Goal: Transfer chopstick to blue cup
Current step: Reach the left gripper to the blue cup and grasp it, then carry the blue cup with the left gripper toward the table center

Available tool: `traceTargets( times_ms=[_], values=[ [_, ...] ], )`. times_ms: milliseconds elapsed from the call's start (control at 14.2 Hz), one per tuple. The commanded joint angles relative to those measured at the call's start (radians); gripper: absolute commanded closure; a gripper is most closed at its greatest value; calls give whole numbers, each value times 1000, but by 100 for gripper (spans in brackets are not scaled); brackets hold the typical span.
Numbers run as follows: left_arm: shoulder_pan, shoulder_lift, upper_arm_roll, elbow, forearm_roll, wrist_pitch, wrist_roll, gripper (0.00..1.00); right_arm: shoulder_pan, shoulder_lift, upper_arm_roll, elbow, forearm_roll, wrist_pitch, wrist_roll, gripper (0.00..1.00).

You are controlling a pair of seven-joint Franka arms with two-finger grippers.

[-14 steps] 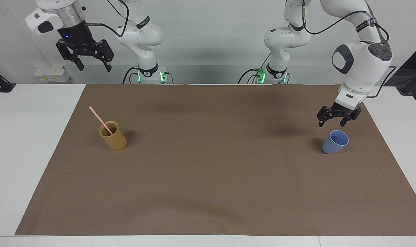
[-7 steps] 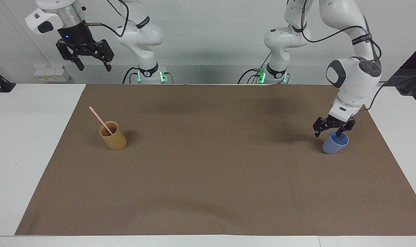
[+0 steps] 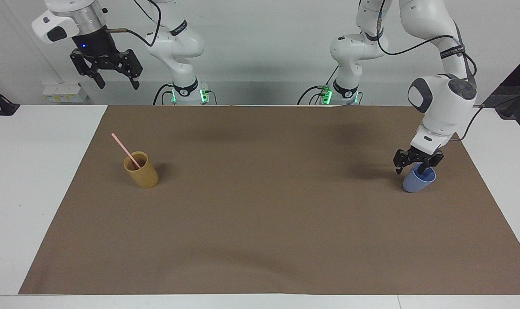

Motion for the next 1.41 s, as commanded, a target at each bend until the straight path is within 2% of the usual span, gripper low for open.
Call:
traceTargets(
  times_ms=[0, 141, 703, 844, 914, 1195, 1336],
  values=[
    [11, 19, -4, -14, 26, 47, 8, 35, -19, -4, 10, 4, 21, -12, 14, 0],
    [11, 19, -4, -14, 26, 48, 8, 46, -20, -4, 8, 4, 21, -12, 14, 0],
    [40, 19, -4, -14, 26, 43, 46, 77, -19, -4, 10, 4, 21, -8, 8, 0],
    [39, 18, -4, -14, 26, 38, 46, 88, -19, -4, 10, 2, 21, -6, 8, 0],
    [38, 18, -4, -14, 26, 35, 46, 99, -19, -4, 10, 2, 21, -5, 11, 0],
    [25, 18, -4, -8, 26, 15, 37, 100, -19, -4, 10, 2, 21, -8, 14, 0],
    [9, 7, -7, 21, 26, -38, 24, 100, -19, -4, 10, 4, 21, -8, 14, 0]
  ],
)
